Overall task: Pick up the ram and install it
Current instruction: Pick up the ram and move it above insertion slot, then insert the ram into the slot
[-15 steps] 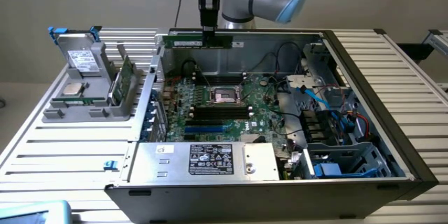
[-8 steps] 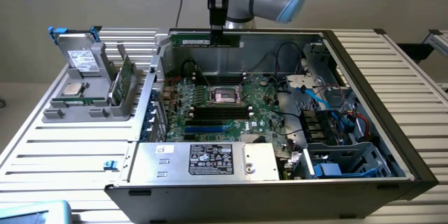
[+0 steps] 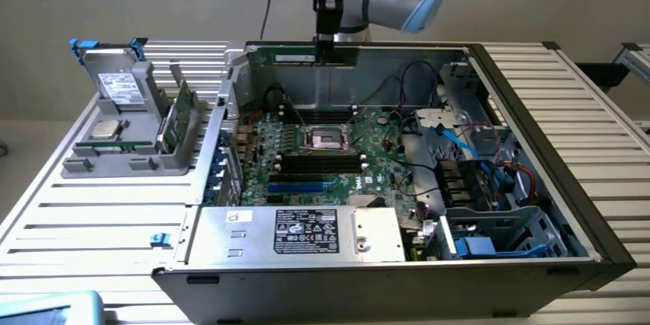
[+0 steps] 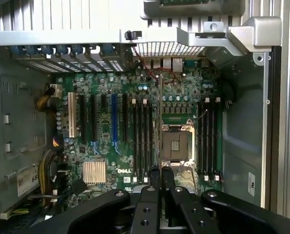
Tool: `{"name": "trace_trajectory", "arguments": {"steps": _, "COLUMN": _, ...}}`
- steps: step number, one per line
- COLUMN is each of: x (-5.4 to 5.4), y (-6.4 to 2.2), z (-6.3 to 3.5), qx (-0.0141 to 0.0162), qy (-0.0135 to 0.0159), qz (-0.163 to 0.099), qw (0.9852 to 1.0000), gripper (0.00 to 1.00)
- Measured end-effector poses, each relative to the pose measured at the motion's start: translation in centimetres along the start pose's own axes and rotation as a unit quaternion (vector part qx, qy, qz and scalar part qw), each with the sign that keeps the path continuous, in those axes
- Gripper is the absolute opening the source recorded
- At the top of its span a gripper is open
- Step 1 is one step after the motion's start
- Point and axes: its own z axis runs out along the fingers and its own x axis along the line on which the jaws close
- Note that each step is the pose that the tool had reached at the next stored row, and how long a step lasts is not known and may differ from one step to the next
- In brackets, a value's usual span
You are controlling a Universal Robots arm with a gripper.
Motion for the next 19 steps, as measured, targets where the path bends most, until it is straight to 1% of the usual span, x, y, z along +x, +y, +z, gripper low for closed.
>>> {"name": "trace_trajectory", "arguments": {"steps": 4, "x": -0.2, "y": -0.64, "z": 0.01, "qx": 0.0002, "qy": -0.0001, "qz": 0.002, "qw": 1.0, "gripper": 0.13}}
{"name": "trace_trajectory", "arguments": {"steps": 7, "x": -0.4, "y": -0.97, "z": 0.07, "qx": 0.0003, "qy": -0.0002, "qz": 0.005, "qw": 1.0, "gripper": 0.13}}
{"name": "trace_trajectory", "arguments": {"steps": 8, "x": -0.4, "y": -1.03, "z": 0.09, "qx": 0.0005, "qy": -0.0007, "qz": 0.006, "qw": 1.0, "gripper": 0.13}}
{"name": "trace_trajectory", "arguments": {"steps": 13, "x": -0.5, "y": -1.25, "z": 0.25, "qx": 0.0011, "qy": -0.0055, "qz": 0.01, "qw": 0.9999, "gripper": 0.13}}
{"name": "trace_trajectory", "arguments": {"steps": 15, "x": -0.5, "y": -1.26, "z": 0.29, "qx": 0.0009, "qy": -0.0064, "qz": 0.01, "qw": 0.9999, "gripper": 0.13}}
{"name": "trace_trajectory", "arguments": {"steps": 19, "x": -0.5, "y": -1.26, "z": 0.32, "qx": 0.0008, "qy": -0.0066, "qz": 0.01, "qw": 0.9999, "gripper": 0.13}}
